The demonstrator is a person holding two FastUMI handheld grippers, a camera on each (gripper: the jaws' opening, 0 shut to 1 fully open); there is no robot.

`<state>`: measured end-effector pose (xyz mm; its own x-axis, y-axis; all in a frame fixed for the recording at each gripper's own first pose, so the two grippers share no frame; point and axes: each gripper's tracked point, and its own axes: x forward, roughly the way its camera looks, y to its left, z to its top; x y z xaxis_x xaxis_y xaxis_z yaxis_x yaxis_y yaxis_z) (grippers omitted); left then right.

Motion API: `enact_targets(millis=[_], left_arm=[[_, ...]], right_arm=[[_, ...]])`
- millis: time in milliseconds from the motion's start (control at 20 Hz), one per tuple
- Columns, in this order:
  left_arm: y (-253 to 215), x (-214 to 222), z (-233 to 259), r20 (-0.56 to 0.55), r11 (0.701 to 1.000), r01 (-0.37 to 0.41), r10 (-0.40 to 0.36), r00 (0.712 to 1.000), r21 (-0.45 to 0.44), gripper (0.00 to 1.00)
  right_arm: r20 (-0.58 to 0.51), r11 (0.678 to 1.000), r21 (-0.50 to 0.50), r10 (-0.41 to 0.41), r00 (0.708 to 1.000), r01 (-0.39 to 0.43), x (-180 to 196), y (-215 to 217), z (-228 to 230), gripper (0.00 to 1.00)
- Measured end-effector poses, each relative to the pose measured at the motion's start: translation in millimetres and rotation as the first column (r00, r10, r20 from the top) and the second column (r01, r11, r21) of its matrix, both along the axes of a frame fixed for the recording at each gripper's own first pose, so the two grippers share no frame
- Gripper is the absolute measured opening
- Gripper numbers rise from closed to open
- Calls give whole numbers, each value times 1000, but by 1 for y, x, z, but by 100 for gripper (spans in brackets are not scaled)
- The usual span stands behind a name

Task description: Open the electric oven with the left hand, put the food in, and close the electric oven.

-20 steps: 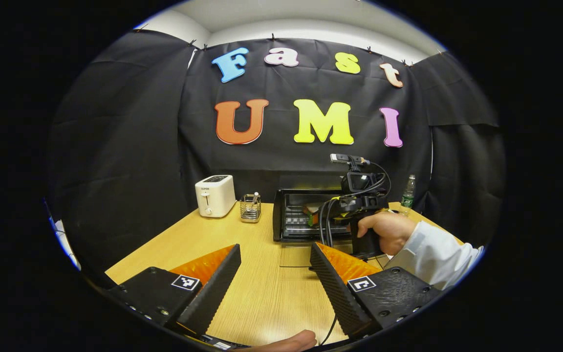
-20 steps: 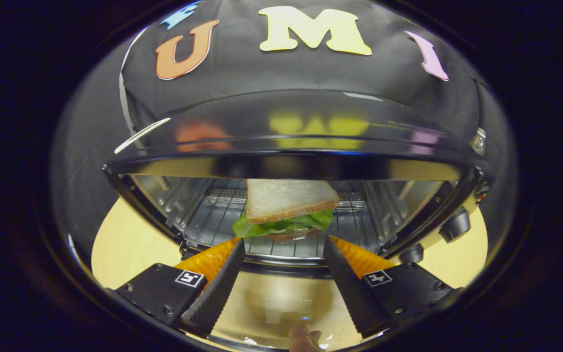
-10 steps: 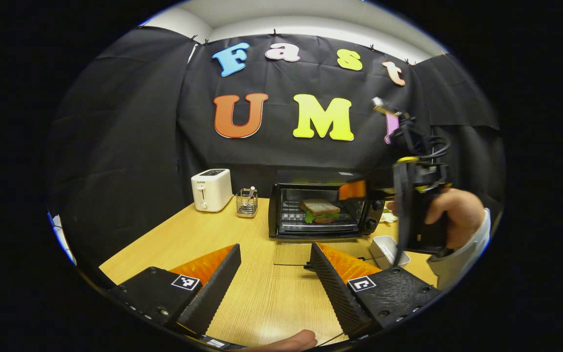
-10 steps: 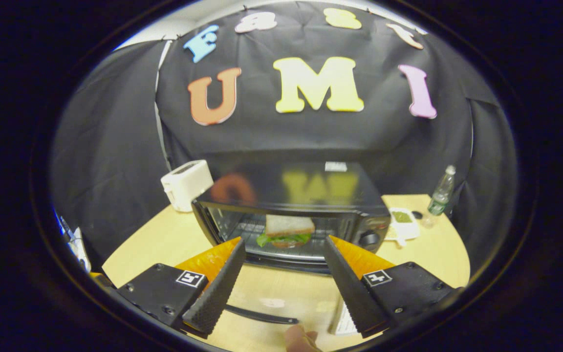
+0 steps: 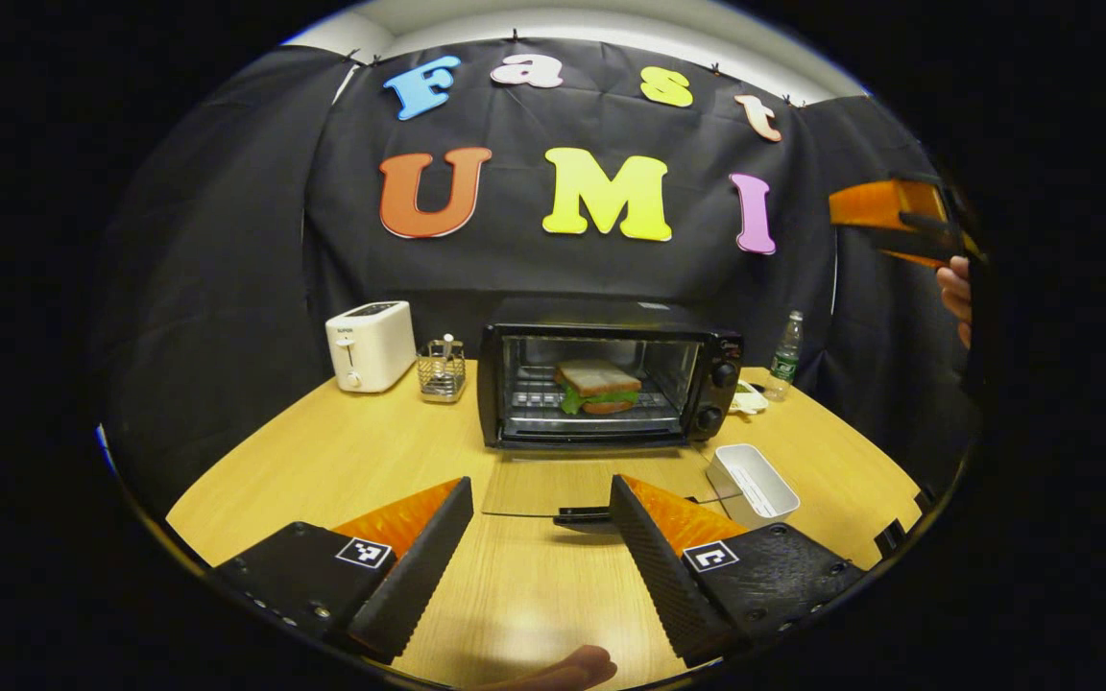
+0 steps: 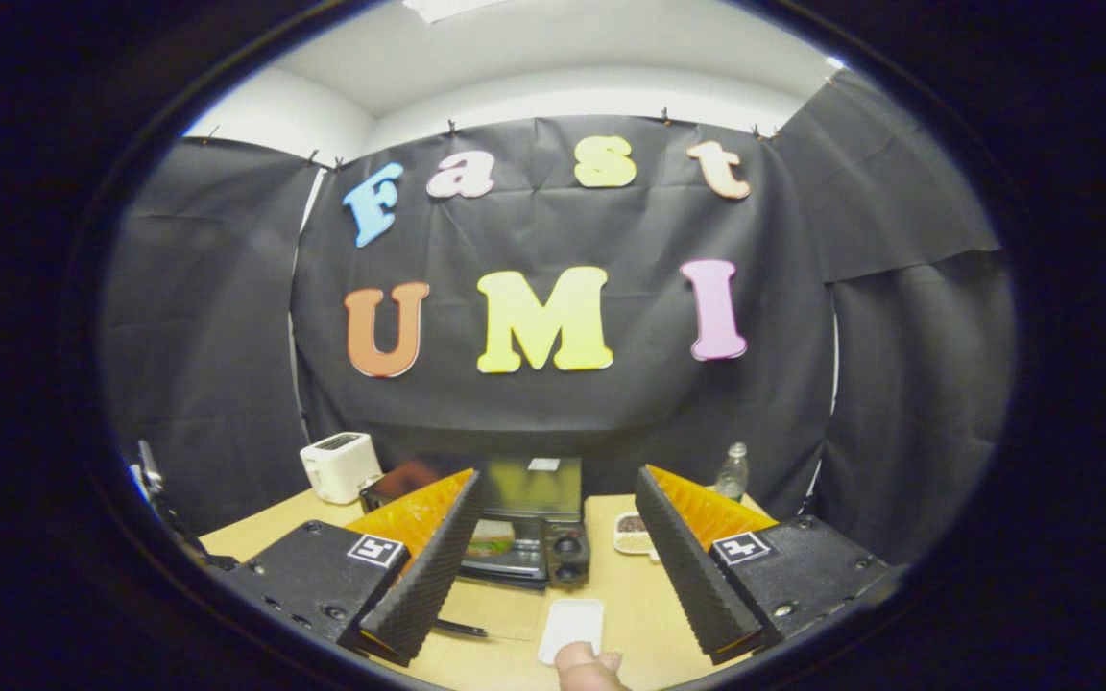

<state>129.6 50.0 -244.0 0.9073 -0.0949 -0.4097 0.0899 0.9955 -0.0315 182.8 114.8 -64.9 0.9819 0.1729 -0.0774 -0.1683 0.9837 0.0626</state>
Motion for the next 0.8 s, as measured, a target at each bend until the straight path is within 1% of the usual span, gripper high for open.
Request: enact_targets(millis=[100, 150, 200, 300, 400, 450, 550, 650, 800], left_arm=[[-23, 5, -17, -28, 998, 57, -56, 998, 25, 95], [-39, 0, -24, -41, 995, 91, -89, 995, 37, 95], [-46, 0, -35, -72, 993, 108, -105, 992, 41, 94], [-52, 2, -55, -130, 994, 108, -103, 986, 31, 95], [-64, 2, -71, -183, 993, 119, -115, 976, 7, 96], [-66, 3, -75, -196, 993, 117, -113, 974, 7, 96], [-68, 10, -80, -205, 994, 109, -103, 973, 20, 96], [-73, 15, -88, -234, 995, 100, -92, 968, 22, 96], [-76, 17, -101, -271, 997, 75, -65, 960, 29, 97]], right_arm=[[19, 999, 19, -26, 999, 26, -8, -21, 9, 99], [26, 999, 33, -35, 999, 34, -11, -30, 13, 99], [27, 998, 38, -45, 999, 44, -15, -39, 14, 99], [34, 997, 36, -72, 997, 71, -18, -59, 16, 99], [51, 995, 42, -98, 994, 95, -24, -76, 24, 99], [60, 993, 44, -108, 992, 105, -27, -83, 24, 100], [73, 993, 41, -115, 991, 112, -32, -94, 24, 99], [75, 995, 23, -95, 993, 93, -37, -99, 23, 99], [113, 993, 22, -115, 987, 113, -36, -117, 32, 98]])
